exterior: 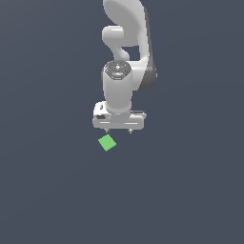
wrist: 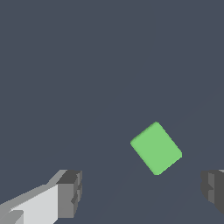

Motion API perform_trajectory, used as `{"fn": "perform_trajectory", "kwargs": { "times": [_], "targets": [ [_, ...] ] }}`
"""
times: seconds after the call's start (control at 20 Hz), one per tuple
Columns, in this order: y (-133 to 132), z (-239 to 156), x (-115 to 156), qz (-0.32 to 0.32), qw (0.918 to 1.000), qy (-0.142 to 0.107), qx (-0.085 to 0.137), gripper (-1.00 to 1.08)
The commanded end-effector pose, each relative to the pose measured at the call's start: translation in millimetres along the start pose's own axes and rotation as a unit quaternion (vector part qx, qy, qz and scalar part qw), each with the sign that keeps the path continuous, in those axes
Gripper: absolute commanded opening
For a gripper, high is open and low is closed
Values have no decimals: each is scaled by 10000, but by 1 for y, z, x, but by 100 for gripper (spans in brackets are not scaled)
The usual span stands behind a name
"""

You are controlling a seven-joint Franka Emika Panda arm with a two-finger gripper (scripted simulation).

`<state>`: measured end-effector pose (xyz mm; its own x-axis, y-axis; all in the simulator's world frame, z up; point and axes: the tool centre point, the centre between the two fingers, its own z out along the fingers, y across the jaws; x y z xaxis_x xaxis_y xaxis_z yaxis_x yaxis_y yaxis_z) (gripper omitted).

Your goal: Pick up the object and move it to a goal position.

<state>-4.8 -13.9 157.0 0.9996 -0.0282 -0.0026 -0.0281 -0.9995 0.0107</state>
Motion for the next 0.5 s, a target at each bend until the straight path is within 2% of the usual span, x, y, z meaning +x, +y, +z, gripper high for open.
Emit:
{"fn": "perform_trajectory", "kwargs": {
  "times": [0.0, 0.45],
  "targets": [
    [0, 0, 0, 0, 10000, 0, 0, 100],
    [0, -33, 15, -95, 9996, 258, -27, 100]
  ]
}}
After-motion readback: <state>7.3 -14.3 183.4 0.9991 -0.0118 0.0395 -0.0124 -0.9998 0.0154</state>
